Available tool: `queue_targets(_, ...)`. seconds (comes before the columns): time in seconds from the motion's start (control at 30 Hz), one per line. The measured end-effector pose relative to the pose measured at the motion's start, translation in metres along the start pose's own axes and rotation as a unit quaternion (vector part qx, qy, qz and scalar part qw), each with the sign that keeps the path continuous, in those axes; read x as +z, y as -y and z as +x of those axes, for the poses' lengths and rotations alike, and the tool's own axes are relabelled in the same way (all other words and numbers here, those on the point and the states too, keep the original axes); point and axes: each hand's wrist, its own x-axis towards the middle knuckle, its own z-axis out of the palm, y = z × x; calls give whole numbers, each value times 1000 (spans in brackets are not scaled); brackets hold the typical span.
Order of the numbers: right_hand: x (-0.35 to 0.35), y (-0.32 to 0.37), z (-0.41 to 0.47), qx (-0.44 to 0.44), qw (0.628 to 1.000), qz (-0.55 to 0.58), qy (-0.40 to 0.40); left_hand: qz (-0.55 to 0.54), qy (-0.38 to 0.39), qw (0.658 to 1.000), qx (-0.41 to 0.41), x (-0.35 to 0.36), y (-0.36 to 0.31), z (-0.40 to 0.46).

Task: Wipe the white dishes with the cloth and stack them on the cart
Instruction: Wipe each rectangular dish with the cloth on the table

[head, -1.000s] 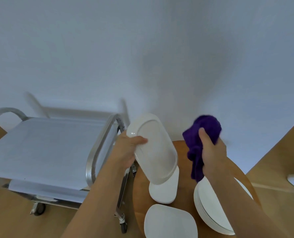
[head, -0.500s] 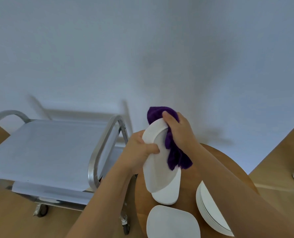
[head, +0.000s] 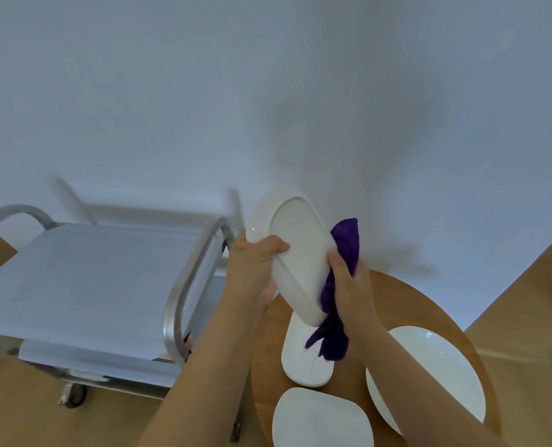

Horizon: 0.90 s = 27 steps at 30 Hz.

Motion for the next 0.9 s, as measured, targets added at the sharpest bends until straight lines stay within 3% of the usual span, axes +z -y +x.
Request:
queue_targets(0.13,-14,0,7,25,1000,-2,-18,-68,-6,998,-15,-5,13,-2)
queue_targets(0.3,-42,17,28,-5,988,-147,50,-166,170,953,-187,-40,-6,2)
queue_targets(0.43,-40,33,38,-55,961,-256,95,-119,117,949,-267,-46,-5,7)
queue_targets(0.6,-29,32,38,-76,951,-293,61,-145,60,959,-236,-39,4,7)
queue_targets(0.73,-9,20,16,-55,985,-163,-6,-176,40,966,-186,-27,10,6)
queue_targets(0.9,26,23,-4,9,988,-154,-10,-163,-14,974,-155,-2,32,-1)
